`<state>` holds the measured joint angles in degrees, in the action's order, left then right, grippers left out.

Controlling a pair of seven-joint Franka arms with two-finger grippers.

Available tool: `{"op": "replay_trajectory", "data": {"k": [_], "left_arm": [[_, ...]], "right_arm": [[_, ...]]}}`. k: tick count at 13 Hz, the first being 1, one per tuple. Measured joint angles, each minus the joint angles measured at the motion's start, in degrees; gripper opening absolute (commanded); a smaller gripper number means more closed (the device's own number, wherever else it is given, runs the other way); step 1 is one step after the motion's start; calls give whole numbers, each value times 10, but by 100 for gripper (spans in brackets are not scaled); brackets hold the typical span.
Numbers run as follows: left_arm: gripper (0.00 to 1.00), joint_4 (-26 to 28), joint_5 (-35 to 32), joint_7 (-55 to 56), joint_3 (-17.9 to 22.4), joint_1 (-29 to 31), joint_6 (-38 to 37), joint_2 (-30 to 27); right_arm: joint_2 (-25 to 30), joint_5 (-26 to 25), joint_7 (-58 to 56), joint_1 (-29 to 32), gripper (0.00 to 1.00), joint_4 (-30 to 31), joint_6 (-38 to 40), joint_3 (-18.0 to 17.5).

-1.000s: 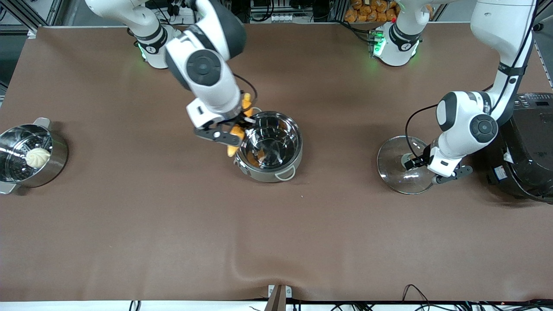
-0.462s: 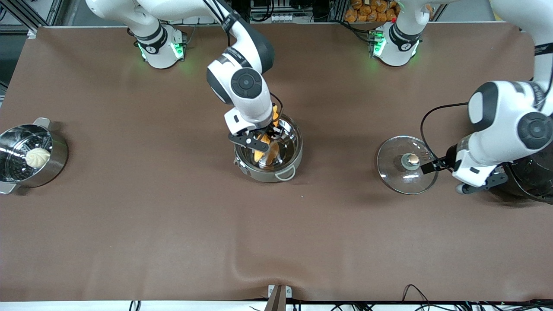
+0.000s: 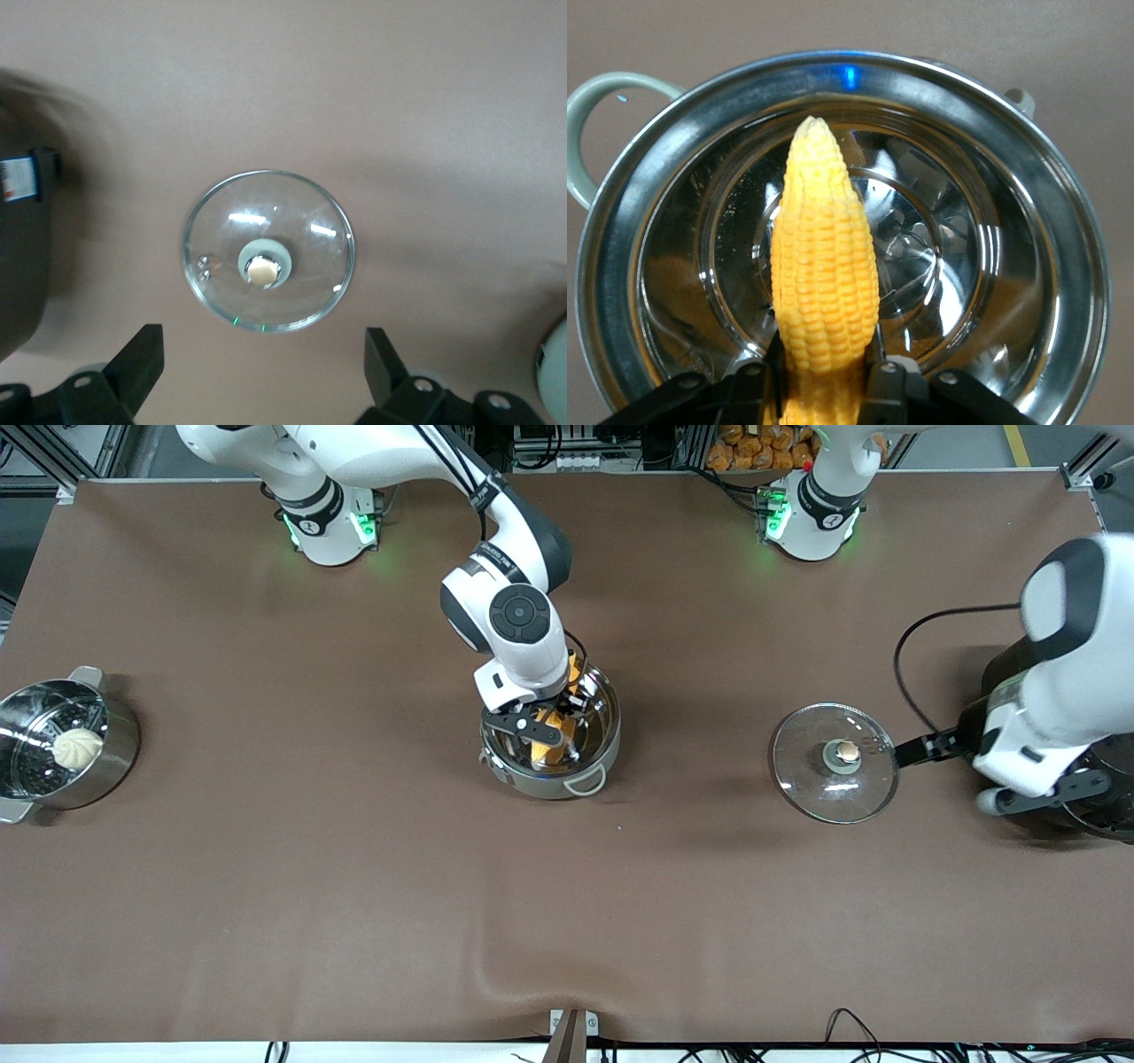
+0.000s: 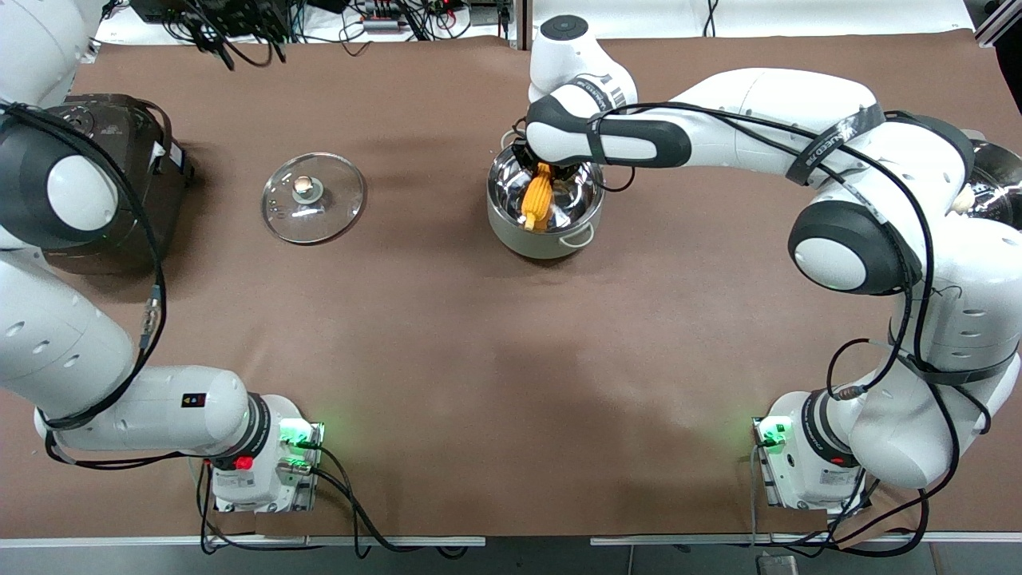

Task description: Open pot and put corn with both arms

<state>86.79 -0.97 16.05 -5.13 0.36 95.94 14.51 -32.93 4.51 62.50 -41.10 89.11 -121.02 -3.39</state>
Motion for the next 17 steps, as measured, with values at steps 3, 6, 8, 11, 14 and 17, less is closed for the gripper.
{"op": "replay_trajectory", "data": {"k": [3, 6, 8, 11, 14, 17], "left_arm": [[100, -33, 0, -4, 1, 2, -42, -21], [100, -35, 0, -7, -3, 1, -50, -53], [100, -35, 0, -19, -11, 2, -64, -69], [100, -34, 0, -34, -14, 3, -80, -79], [100, -17, 0, -36, -16, 3, -82, -91], [100, 3, 0, -49, -18, 2, -82, -106]], "right_arm": [[-2, 0, 0, 0, 100, -1, -5, 2], [0, 0, 0, 0, 100, -12, -6, 7], [11, 1, 1, 8, 100, -21, -3, 17], [73, 1, -21, 75, 100, -32, 88, 22], [165, 1, -118, 156, 100, -36, 213, 23], [234, 1, -213, 211, 100, -37, 299, 24]]}}
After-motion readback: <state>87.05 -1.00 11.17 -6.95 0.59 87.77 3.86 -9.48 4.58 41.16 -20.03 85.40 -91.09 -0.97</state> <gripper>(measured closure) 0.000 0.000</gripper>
